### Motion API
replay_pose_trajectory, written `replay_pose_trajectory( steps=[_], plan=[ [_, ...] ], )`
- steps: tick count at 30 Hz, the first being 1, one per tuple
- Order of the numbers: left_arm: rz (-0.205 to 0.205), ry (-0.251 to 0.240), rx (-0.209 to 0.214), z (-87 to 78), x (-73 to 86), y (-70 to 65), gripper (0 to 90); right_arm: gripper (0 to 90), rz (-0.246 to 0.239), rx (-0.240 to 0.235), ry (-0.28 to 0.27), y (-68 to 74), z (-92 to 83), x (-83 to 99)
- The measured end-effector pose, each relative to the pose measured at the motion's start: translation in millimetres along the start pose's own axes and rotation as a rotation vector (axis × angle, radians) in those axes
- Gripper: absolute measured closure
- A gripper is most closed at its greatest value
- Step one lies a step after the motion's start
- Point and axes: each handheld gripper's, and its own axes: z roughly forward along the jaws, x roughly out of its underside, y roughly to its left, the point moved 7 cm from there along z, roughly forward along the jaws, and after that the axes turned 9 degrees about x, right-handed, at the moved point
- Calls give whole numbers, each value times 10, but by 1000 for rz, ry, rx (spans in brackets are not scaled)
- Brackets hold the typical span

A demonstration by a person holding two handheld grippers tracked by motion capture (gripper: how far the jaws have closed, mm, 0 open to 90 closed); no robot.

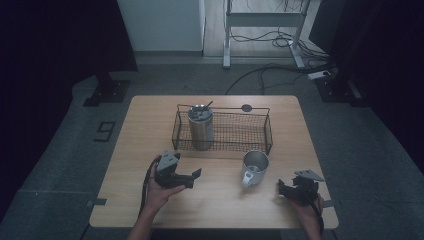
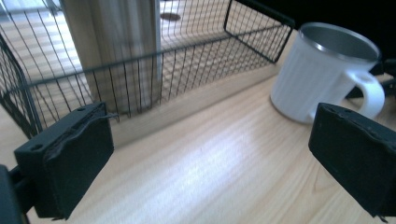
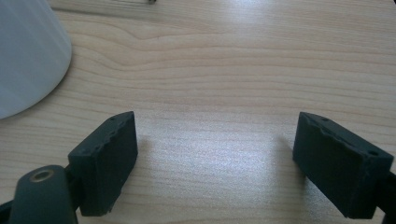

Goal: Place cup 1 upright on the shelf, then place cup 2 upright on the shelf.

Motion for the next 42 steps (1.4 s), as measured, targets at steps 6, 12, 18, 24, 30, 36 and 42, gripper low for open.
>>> replay_pose_trajectory(
  steps=[6,12,18,24,30,36,42],
  plan=[
    [-5,59,-28,12,234,11,9,136,-1,1,0,0,0,0],
    [-29,78,-36,6,397,56,13,136,0,1,0,0,0,0],
    [-29,86,-49,8,432,75,18,125,4,5,3,-3,3,0],
    [-25,97,-52,21,474,63,18,110,4,4,8,5,6,0],
    [-32,95,-51,17,483,53,18,120,-2,-31,-6,29,-28,0],
    [-49,92,-48,-7,503,67,21,128,28,-83,-66,23,-176,-88],
    [-56,81,-45,-28,484,66,24,130,38,-143,-129,62,-355,-192]
  ],
)
